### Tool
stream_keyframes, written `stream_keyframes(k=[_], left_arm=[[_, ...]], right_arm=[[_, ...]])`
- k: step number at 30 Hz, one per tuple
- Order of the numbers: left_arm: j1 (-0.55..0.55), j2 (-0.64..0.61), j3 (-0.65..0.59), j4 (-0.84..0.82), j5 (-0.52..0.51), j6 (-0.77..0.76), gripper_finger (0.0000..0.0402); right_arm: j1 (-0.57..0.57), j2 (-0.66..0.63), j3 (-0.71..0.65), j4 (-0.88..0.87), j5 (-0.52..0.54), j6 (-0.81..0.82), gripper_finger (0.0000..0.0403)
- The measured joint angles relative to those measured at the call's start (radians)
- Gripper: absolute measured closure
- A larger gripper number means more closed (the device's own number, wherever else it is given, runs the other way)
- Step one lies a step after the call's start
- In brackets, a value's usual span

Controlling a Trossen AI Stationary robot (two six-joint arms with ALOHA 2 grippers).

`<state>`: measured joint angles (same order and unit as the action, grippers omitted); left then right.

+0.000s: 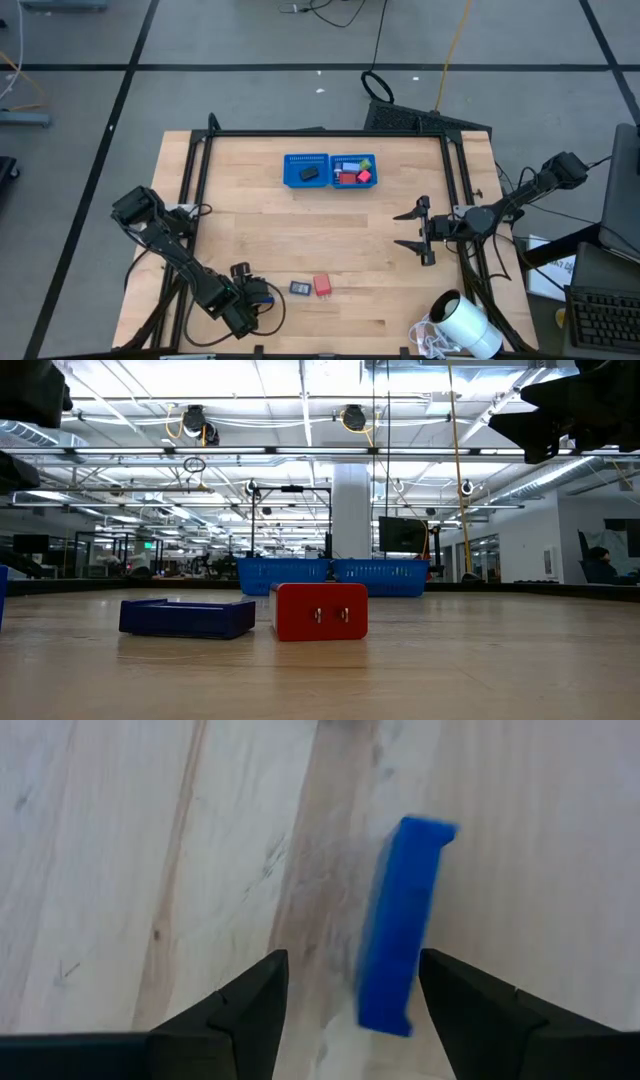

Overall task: Pick & Place Office items
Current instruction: Put the blue timer into the left blue bin

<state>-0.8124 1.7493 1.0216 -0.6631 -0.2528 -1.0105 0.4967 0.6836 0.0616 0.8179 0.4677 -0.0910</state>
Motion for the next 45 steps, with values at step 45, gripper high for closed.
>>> stream_keyframes(k=[45], left_arm=[[-0.002,0.000,-0.037,0.047,0.000,0.038,0.0172]], right_arm=[[0.000,0.000,0.000,0.000,0.000,0.000,0.0121]])
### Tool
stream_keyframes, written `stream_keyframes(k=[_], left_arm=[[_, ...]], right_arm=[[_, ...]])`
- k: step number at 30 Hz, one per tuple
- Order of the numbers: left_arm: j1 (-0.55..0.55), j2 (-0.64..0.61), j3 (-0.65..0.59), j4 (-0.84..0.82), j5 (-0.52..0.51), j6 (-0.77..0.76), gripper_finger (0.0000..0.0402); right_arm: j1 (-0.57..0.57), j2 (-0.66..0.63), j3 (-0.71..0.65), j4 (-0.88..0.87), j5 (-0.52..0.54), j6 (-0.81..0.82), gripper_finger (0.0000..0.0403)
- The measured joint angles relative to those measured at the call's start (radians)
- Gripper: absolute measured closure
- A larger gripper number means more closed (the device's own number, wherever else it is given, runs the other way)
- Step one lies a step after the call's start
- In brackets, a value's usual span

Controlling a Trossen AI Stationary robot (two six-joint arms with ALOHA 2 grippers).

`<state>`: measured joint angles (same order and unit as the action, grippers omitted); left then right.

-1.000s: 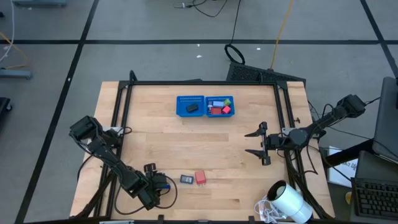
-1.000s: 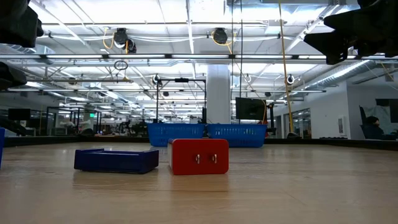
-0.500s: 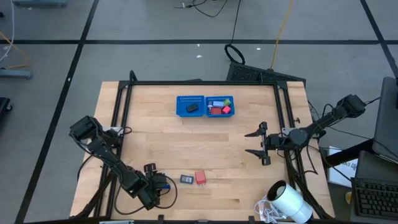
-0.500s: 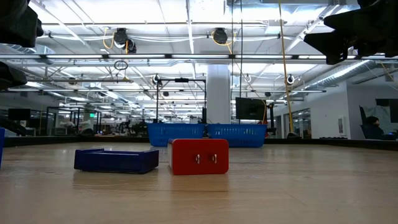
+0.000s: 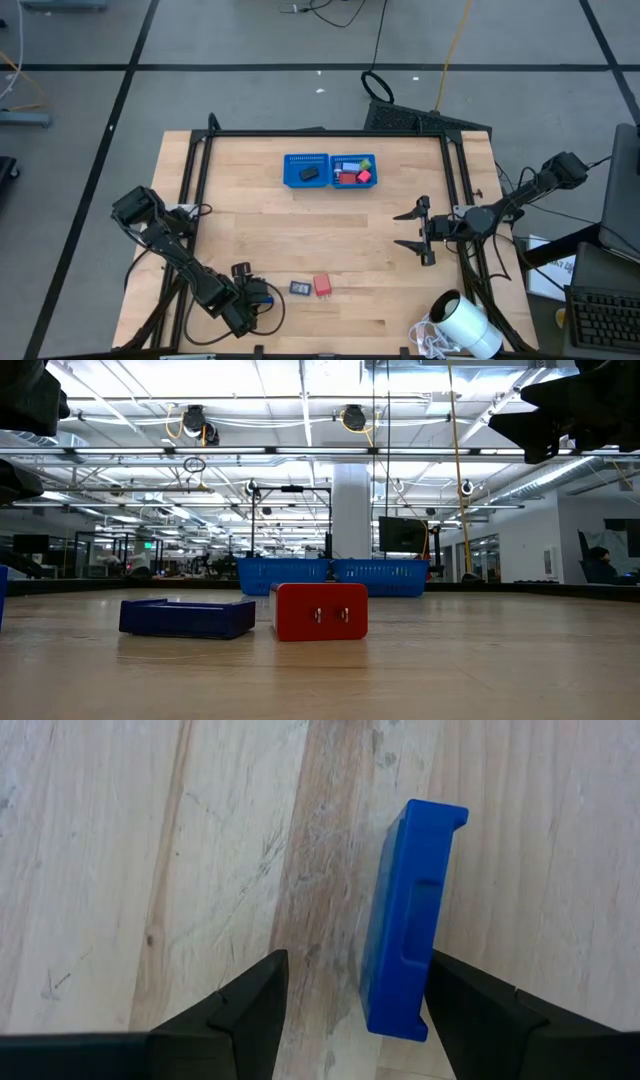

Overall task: Pick & Place Office items
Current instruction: Put the blue timer into the left blue bin

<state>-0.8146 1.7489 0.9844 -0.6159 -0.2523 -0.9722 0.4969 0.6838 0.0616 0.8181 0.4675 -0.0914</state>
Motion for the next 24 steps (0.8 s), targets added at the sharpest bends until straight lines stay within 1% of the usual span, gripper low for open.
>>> stream_keyframes(k=[15,18,24], left_arm=[[0.000,0.000,0.000,0.030,0.000,0.025,0.0176],[0.000,0.000,0.000,0.030,0.000,0.027,0.0198],[0.000,0.000,0.000,0.031,0.000,0.027,0.0264]], right_arm=[[0.000,0.000,0.000,0.000,0.000,0.000,0.0121],[0.000,0.000,0.000,0.000,0.000,0.000,0.0121],[0.000,0.000,0.000,0.000,0.000,0.000,0.0121]])
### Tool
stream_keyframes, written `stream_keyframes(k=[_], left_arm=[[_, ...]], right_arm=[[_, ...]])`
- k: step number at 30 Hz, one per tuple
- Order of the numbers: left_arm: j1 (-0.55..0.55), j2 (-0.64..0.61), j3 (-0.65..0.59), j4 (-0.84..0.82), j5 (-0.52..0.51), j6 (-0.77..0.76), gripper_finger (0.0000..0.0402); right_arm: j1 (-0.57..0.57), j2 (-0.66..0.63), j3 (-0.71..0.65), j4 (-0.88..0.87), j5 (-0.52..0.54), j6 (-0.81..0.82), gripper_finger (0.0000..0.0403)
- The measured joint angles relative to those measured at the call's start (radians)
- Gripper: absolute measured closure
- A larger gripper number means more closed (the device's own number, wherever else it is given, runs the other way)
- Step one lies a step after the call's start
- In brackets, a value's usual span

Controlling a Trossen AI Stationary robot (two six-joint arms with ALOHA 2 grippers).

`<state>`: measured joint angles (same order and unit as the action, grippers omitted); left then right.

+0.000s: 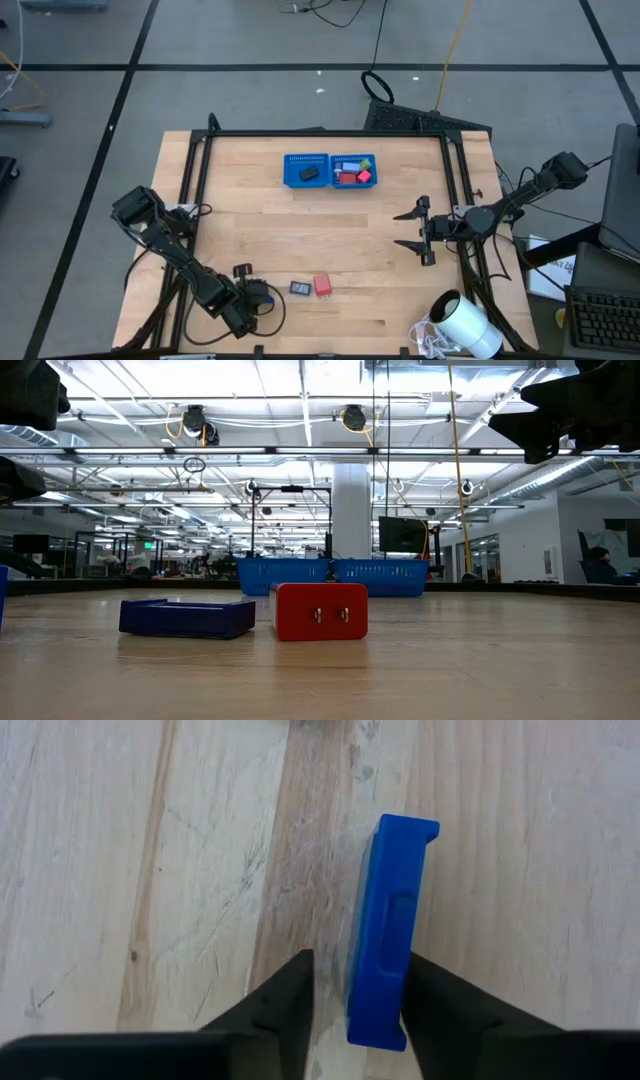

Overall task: Pick & Place Office items
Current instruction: Put the blue timer into the left blue bin

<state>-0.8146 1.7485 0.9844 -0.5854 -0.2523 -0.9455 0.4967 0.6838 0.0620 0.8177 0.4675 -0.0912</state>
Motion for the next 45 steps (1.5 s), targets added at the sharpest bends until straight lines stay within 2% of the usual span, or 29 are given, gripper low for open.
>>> stream_keyframes(k=[5,11,20,30,34,45], left_arm=[[0.000,0.000,0.000,0.000,0.000,0.000,0.0309],[0.000,-0.001,0.000,0.001,0.014,0.004,0.0338],[0.000,-0.001,0.000,0.006,0.039,0.027,0.0315],[0.000,-0.001,0.000,0.008,0.037,0.027,0.0312],[-0.001,-0.001,0.000,0.021,-0.005,0.026,0.0312],[0.007,-0.021,0.000,0.121,-0.011,0.043,0.0312]], right_arm=[[0.000,0.000,0.000,0.000,0.000,0.000,0.0121],[0.000,0.000,0.000,0.000,0.000,0.000,0.0121],[0.000,0.000,0.000,0.000,0.000,0.000,0.0121],[0.000,0.000,0.000,0.000,0.000,0.000,0.0121],[0.000,0.000,0.000,0.000,0.000,0.000,0.0121],[0.000,0.000,0.000,0.000,0.000,0.000,0.0121]])
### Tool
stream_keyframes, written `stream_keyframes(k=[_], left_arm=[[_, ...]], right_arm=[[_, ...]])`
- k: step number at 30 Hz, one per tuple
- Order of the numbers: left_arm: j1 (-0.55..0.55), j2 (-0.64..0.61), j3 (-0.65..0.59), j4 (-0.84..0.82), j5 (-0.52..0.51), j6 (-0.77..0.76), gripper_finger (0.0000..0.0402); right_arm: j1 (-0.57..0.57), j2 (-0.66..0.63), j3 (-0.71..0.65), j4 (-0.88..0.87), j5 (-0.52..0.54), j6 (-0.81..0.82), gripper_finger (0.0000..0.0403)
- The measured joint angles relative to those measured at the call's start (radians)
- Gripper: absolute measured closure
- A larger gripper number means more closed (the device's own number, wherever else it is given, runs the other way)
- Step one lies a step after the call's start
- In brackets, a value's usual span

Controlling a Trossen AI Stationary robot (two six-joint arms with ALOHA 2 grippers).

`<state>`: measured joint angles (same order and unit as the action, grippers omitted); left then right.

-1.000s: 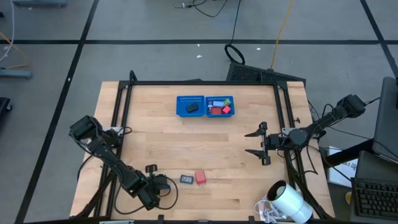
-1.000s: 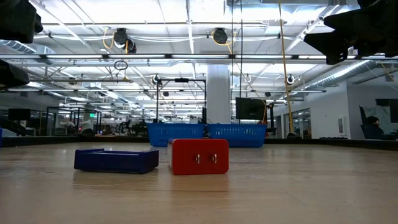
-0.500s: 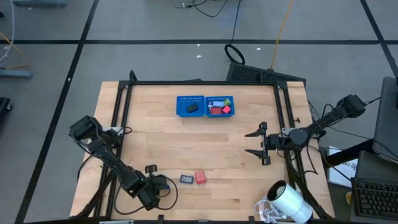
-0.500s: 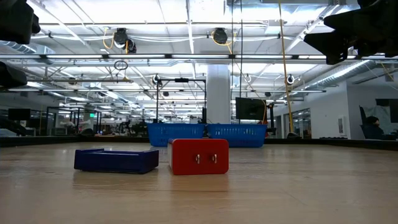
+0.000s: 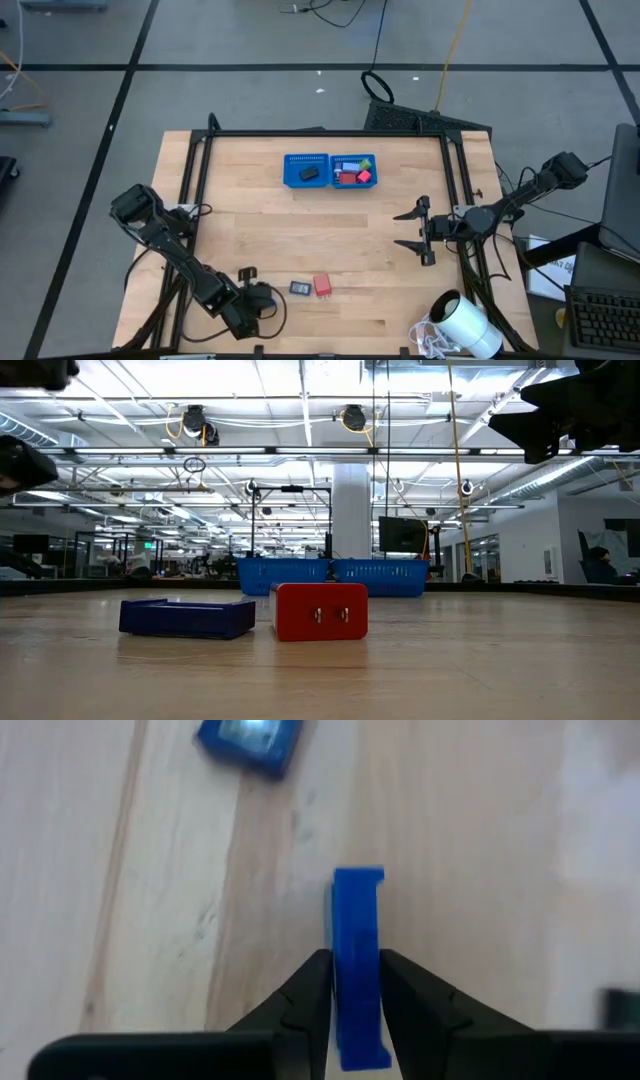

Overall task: Pick & Place Office items
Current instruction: Put the blue timer into the left blue bin

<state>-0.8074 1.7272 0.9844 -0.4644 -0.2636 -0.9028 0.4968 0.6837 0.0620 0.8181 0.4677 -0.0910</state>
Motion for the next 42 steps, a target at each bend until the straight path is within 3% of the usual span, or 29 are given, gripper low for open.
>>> stream_keyframes(k=[10,17,32,42], left_arm=[[0.002,-0.053,0.001,0.153,-0.056,0.137,0.0312],[0.004,-0.054,0.001,0.148,-0.013,0.060,0.0309],[0.006,-0.054,0.001,0.084,-0.012,0.022,0.0196],[-0.021,-0.038,0.001,-0.004,0.022,-0.034,0.0200]], right_arm=[[0.000,0.000,0.000,0.000,0.000,0.000,0.0121],[0.000,0.000,0.000,0.000,0.000,0.000,0.0121],[0.000,0.000,0.000,0.000,0.000,0.000,0.0121],[0.000,0.000,0.000,0.000,0.000,0.000,0.0121]])
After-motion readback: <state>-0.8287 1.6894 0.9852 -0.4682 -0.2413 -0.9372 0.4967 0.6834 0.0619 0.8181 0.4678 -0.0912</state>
